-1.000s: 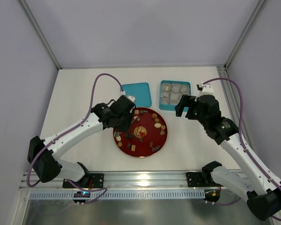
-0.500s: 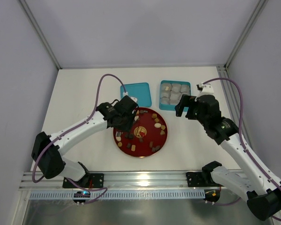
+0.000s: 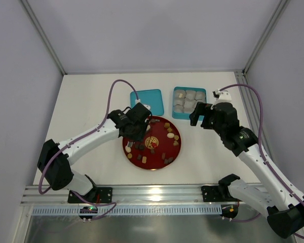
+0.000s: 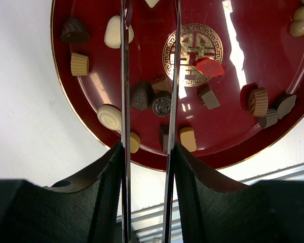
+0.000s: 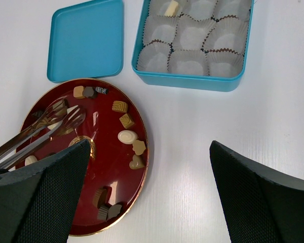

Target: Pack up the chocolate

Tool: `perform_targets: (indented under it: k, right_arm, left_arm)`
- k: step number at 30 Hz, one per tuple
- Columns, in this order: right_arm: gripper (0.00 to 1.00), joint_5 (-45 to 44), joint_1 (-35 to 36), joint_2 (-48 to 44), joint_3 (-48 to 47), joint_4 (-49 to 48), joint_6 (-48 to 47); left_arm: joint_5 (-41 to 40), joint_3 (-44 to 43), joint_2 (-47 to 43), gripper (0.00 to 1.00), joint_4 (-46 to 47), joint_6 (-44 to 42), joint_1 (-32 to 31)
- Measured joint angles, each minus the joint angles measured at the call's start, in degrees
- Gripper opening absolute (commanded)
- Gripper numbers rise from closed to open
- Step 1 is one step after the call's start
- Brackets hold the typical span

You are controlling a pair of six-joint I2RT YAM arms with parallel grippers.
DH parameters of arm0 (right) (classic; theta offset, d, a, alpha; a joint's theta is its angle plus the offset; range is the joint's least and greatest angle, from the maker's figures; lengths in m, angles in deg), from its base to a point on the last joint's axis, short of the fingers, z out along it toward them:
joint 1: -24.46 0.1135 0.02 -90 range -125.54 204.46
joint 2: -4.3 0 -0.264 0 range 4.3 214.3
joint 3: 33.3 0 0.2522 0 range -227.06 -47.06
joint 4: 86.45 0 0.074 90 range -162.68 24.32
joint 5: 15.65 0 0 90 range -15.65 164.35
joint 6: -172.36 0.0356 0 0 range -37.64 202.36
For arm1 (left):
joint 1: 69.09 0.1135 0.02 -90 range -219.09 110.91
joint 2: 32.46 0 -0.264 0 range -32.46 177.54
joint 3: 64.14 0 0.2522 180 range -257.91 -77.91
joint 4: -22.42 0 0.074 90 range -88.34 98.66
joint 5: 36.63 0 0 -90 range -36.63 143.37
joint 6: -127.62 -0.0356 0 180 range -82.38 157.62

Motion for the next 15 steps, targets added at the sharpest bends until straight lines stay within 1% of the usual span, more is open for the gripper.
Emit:
perform_targets:
  k: [7, 9, 15]
  right_arm:
    - [1.0, 0.0, 0.0, 0.0, 0.0, 0.0, 0.0]
    - [1.0, -0.02, 0.0, 0.0, 0.0, 0.0, 0.0]
    - [1.0, 0.0, 0.0, 0.0, 0.0, 0.0, 0.0]
  left_arm:
    - [0.17, -0.72, 0.44, 0.38, 0.13, -0.11, 0.0]
    - [0.17, -0.72, 0.46, 0.36, 0.11, -0.13, 0.0]
    - [0.2, -0.72, 0.63, 0.34, 0.11, -0.37, 0.0]
